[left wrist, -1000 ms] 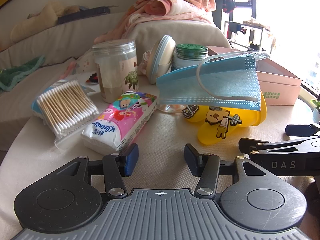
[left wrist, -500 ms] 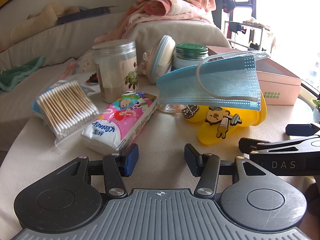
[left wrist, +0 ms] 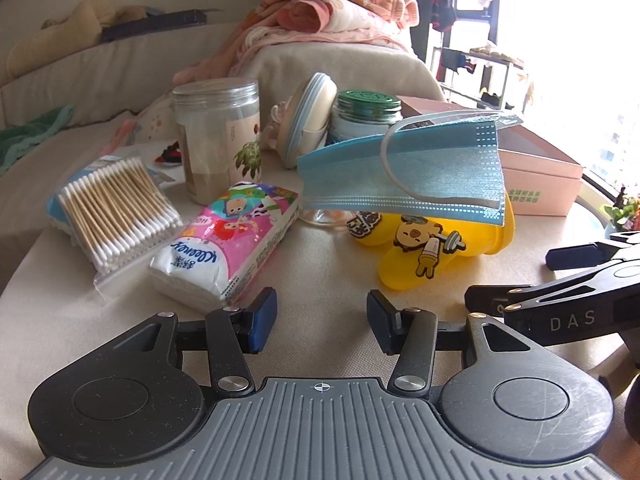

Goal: Organize soft objects
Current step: 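Grasp the cotton-swab pack with left tool while right tool grasps the blue mask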

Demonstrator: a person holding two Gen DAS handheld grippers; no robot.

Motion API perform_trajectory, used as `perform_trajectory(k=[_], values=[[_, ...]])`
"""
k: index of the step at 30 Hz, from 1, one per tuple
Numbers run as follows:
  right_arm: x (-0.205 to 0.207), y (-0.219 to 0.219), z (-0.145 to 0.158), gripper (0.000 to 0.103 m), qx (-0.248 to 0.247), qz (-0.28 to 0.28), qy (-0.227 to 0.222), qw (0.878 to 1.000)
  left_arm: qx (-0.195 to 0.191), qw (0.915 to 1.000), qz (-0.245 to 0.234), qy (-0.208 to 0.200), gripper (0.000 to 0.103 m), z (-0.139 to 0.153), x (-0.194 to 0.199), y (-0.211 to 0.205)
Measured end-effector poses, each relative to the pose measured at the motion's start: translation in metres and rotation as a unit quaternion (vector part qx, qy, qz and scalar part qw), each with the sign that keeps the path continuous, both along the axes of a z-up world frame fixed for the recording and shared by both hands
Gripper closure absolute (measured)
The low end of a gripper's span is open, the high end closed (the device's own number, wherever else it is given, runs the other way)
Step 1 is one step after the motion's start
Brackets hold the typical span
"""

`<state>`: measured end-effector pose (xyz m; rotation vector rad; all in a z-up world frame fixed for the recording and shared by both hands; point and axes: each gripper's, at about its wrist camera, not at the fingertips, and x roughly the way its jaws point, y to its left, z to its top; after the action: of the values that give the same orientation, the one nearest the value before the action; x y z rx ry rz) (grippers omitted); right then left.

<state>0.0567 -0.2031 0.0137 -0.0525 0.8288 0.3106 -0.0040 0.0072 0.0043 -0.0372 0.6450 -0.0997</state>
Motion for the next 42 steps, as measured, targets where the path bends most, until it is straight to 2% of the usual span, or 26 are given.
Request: perform_trajectory(k=[2,4,8,10,12,13,15,16,19,22,24,26,28,31,38,40,42], values=[[0.007,0.0,0.003,0.0,-0.006,0.014,0.02,1.0,-0.023,0.9997,-0.012,0.004,0.049,0.007,-0.003,0.008],[0.011,0.001,0.005,0.0,-0.012,0.021,0.028,0.999,-0.034,0.9993,-0.015,-0.009,0.049,0.021,-0.008,0.02],[0.002,0.004,0.0,0.0,-0.008,0.026,0.013,1.0,-0.03,0.9979,0.023,-0.054,0.049,0.053,-0.012,0.06],[0.0,0.002,0.0,0.0,-0.006,0.03,0.01,0.999,-0.014,0.997,0.045,-0.061,0.049,0.062,-0.005,0.083],[-0.005,-0.001,0.006,0.004,-0.001,0.033,0.016,0.999,0.004,0.9975,0.06,-0.039,0.05,0.066,0.016,0.109],[-0.007,-0.004,0.01,0.01,0.0,0.032,0.012,0.999,-0.001,0.9975,0.069,-0.012,0.05,0.064,0.027,0.121],[-0.016,-0.014,0.03,0.011,-0.002,0.016,-0.023,1.0,-0.044,0.9945,0.085,0.041,0.05,0.058,0.044,0.143],[-0.02,-0.018,0.039,0.011,-0.005,0.008,-0.042,0.999,-0.071,0.9918,0.092,0.054,0.05,0.054,0.048,0.15],[-0.027,-0.03,0.067,0.011,-0.01,-0.017,-0.094,0.995,-0.099,0.986,0.119,0.061,0.05,0.042,0.051,0.152],[-0.023,-0.039,0.091,0.011,-0.002,-0.029,-0.119,0.993,-0.116,0.9807,0.145,0.062,0.05,0.034,0.065,0.146],[-0.017,-0.041,0.104,0.011,0.0,-0.029,-0.13,0.991,-0.105,0.9816,0.15,0.054,0.05,0.032,0.076,0.138],[-0.012,-0.041,0.115,0.011,0.005,-0.03,-0.142,0.989,-0.074,0.9833,0.156,0.059,0.047,0.03,0.092,0.127],[-0.011,-0.04,0.124,0.011,0.015,-0.024,-0.147,0.989,-0.047,0.9854,0.153,0.057,0.035,0.027,0.104,0.117],[-0.007,-0.036,0.13,0.011,0.037,-0.008,-0.14,0.989,-0.015,0.9875,0.15,0.046,0.029,0.021,0.115,0.11],[0.012,0.007,0.144,0.011,0.059,0.069,-0.104,0.99,-0.017,0.9896,0.142,0.017,0.028,0.014,0.119,0.118],[0.032,0.031,0.148,0.011,0.064,0.101,-0.068,0.99,-0.019,0.9904,0.135,0.022,0.027,0.014,0.121,0.117],[0.058,0.06,0.144,0.016,0.055,0.125,-0.019,0.99,-0.014,0.992,0.12,0.039,0.023,0.016,0.122,0.114]])
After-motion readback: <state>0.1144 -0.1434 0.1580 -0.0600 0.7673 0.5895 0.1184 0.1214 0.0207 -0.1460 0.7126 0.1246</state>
